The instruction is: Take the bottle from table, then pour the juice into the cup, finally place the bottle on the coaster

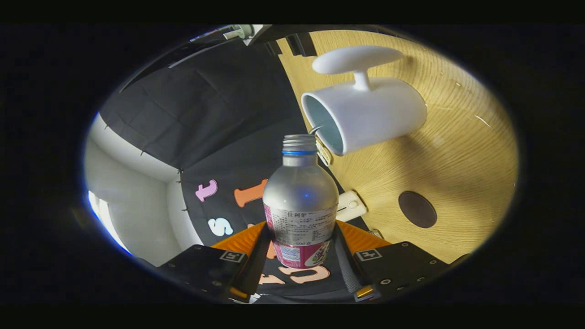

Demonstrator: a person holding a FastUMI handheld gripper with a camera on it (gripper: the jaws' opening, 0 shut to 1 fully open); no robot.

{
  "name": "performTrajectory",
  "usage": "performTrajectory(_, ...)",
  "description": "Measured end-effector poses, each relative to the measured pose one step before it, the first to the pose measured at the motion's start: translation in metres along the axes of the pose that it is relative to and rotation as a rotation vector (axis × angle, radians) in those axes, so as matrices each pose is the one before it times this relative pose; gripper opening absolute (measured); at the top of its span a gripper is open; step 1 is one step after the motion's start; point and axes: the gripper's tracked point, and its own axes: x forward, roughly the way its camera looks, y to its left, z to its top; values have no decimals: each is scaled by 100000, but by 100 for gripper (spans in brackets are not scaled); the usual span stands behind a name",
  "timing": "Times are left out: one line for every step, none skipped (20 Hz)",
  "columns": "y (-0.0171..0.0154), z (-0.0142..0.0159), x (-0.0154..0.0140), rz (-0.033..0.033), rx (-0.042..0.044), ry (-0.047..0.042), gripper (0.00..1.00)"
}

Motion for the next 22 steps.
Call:
performTrajectory(-73,131,-89,-42,84,179,72)
performTrajectory(-110,137,-62,-347,277,-295,73)
performTrajectory(-5,352,-2,127,384,-460,72)
performTrajectory(-35,96,18,156,269,-426,72)
performTrajectory(86,-138,-42,79,297,-583,72)
performTrajectory(29,20,48,158,217,-277,72)
performTrajectory(42,-33,68,144,483,-465,72)
performTrajectory(42,-15,121,259,508,-253,72)
performTrajectory(33,-31,-11,220,562,-261,72)
performTrajectory(16,2,42,315,563,-200,72)
performTrajectory(101,8,-54,248,567,-196,73)
performTrajectory(-4,-18,88,301,303,-137,72)
performTrajectory(22,-76,34,156,456,-192,72)
performTrajectory(81,34,32,251,527,-162,73)
performTrajectory(135,-113,114,353,569,-196,73)
performTrajectory(-27,-95,72,133,565,-126,73)
performTrajectory(-19,5,8,49,560,-214,73)
performTrajectory(-2,-81,140,37,541,-114,72)
performTrajectory(116,-151,111,326,869,-69,72)
performTrajectory(74,-62,120,268,844,-61,72)
performTrajectory(121,-2,-4,83,691,6,72)
performTrajectory(31,-136,93,-76,541,35,73)
